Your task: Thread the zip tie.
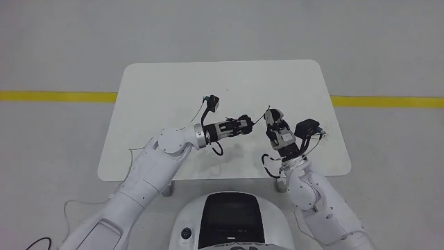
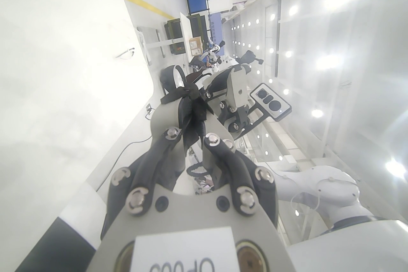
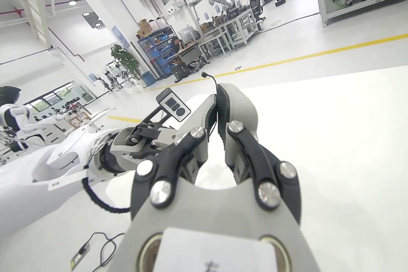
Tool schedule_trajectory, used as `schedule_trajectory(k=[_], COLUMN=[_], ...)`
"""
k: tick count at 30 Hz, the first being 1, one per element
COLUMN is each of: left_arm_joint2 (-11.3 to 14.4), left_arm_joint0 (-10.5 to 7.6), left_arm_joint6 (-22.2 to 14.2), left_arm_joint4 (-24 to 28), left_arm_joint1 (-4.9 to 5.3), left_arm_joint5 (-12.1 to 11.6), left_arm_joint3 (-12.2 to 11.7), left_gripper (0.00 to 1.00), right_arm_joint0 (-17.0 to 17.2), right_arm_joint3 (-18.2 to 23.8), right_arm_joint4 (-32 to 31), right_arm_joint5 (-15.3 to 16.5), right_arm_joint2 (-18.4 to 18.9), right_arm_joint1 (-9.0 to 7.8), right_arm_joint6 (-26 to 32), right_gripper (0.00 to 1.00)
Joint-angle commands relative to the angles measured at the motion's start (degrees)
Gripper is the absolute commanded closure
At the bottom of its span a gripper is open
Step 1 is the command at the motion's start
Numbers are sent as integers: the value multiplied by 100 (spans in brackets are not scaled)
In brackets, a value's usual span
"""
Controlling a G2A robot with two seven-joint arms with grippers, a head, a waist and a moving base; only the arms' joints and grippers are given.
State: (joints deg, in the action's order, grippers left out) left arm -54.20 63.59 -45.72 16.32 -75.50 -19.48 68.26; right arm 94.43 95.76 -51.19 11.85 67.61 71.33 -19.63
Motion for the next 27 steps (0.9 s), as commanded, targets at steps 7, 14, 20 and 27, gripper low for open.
schedule_trajectory(k=[7,14,20,27], left_arm_joint2=[0,0,0,0], left_arm_joint0=[0,0,0,0], left_arm_joint6=[0,0,0,0], left_arm_joint4=[0,0,0,0], left_arm_joint1=[0,0,0,0], left_arm_joint5=[0,0,0,0], left_arm_joint3=[0,0,0,0], left_gripper=[100,100,100,100], right_arm_joint0=[-7,-6,-26,2], right_arm_joint3=[-3,-16,-63,-18], right_arm_joint4=[-35,-94,-98,-115], right_arm_joint5=[1,12,12,-11], right_arm_joint2=[19,14,-11,40], right_arm_joint1=[20,35,55,67], right_arm_joint6=[-11,32,72,-3], right_gripper=[100,100,100,100])
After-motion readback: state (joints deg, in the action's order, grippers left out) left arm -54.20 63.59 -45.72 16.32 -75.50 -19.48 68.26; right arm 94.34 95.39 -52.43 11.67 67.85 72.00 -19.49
